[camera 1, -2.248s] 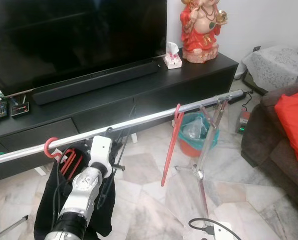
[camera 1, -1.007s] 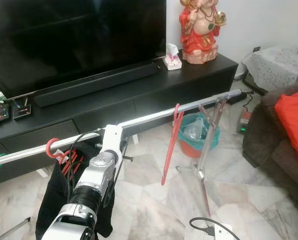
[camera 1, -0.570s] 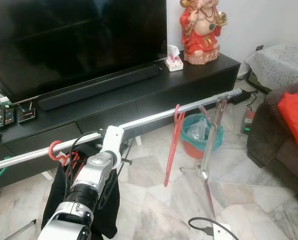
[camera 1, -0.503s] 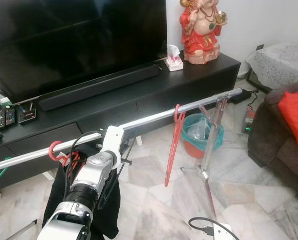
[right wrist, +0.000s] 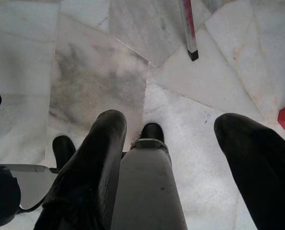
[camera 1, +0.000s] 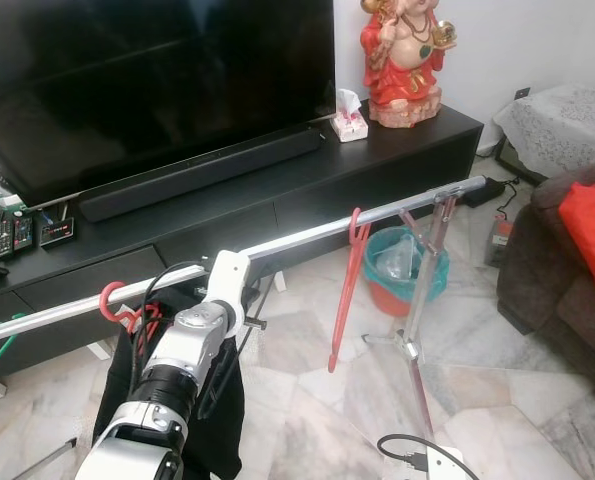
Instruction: Hang hanger
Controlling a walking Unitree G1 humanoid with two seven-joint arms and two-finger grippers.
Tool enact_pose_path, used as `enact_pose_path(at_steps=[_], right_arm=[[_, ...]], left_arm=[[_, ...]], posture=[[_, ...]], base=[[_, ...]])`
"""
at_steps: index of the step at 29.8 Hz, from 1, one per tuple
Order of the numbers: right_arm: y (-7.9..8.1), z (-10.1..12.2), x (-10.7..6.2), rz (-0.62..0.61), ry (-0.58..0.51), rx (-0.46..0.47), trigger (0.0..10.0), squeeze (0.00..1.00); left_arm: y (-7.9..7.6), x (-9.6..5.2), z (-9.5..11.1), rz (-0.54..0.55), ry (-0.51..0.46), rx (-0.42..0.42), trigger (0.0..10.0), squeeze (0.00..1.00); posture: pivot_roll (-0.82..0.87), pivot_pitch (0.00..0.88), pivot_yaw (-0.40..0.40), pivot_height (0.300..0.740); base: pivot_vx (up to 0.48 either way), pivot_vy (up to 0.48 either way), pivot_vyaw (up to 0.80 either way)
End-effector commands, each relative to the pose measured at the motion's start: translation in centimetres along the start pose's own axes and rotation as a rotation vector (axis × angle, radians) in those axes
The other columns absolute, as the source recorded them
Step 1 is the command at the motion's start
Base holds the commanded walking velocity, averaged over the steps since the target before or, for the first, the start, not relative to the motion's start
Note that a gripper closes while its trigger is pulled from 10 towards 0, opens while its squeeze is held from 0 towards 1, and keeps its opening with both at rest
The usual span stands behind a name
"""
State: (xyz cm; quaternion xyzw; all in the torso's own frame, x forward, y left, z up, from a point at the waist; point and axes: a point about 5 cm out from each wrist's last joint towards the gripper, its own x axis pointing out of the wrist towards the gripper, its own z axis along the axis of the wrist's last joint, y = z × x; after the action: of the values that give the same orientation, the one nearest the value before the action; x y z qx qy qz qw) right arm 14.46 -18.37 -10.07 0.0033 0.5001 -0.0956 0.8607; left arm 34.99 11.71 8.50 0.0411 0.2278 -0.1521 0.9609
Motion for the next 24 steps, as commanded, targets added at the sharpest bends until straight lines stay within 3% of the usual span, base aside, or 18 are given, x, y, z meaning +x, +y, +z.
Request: enact_pose_path(at_steps=[1,2,24], right_arm=[[0.4,0.0,0.0,0.014,0.0,-0.001,10.0,0.0],[0.4,0.0,0.0,0.014,0.0,-0.002,10.0,0.0],[0.6,0.1,0.0,0.018,-0.003,-0.003,10.0,0.0]], left_arm=[[0.0,-0.1,-2.5,-0.004,0.105,-0.001,10.0,0.7],[0.2,-0.2,-2.7,0.0,0.108,0.0,10.0,1.0],[1.1,-0.9,-1.8,0.011,0.042,0.02,10.0,1.0]], posture=[[0.0,0.0,0.116,0.74],[0.0,0.0,0.116,0.74],[0.0,0.0,0.12,0.74]], base=[[0.0,0.0,0.0],[0.0,0.0,0.0],[0.0,0.0,0.0]])
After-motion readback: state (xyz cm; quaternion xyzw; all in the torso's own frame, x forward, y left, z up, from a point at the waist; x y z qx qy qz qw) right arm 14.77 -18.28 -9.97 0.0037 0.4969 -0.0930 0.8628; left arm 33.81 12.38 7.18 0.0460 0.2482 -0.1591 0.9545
